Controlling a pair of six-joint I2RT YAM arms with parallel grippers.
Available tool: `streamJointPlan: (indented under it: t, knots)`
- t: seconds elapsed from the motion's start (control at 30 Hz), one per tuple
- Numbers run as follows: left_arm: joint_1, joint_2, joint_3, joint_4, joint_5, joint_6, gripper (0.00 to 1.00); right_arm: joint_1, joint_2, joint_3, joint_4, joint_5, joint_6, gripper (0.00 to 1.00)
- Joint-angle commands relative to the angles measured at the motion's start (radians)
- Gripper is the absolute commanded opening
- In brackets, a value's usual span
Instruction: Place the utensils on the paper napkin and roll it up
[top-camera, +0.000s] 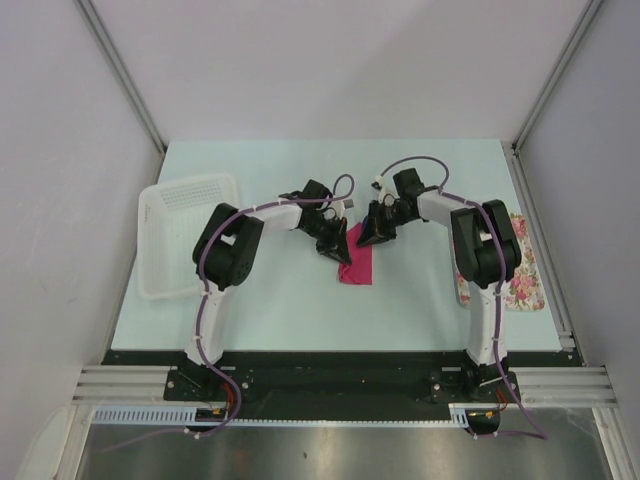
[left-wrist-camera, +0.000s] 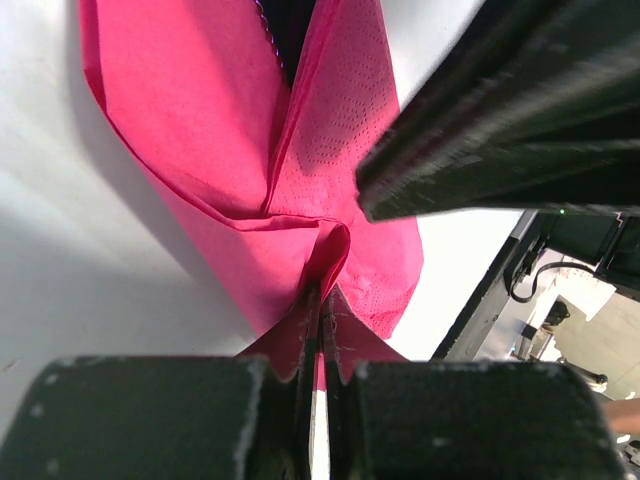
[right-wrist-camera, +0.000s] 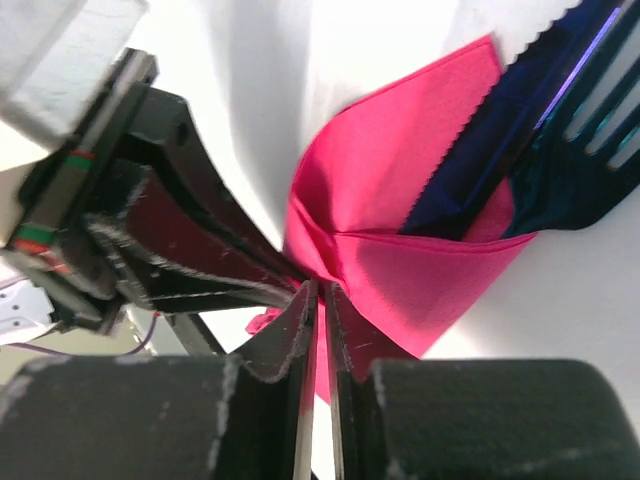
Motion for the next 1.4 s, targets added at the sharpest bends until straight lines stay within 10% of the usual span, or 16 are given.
streamJointPlan:
  t: [0.0, 1.03, 1.37]
  knots:
    - [0.027, 0.002, -0.019, 0.085, -0.168, 0.037, 0.04, 0.001, 0.044, 0.004, -0.006, 0.035, -0.044, 0.10]
    - [-0.068, -0.155, -0.242, 0.676, 0.130, -0.324, 0.03, 0.007, 0.115, -0.031, 0.029, 0.143, -0.019, 0.00]
    - [-0.106, -0.075, -0.291, 0.725, 0.027, -0.318, 0.03, 0.004, 0.113, -0.036, 0.039, 0.135, -0.016, 0.00]
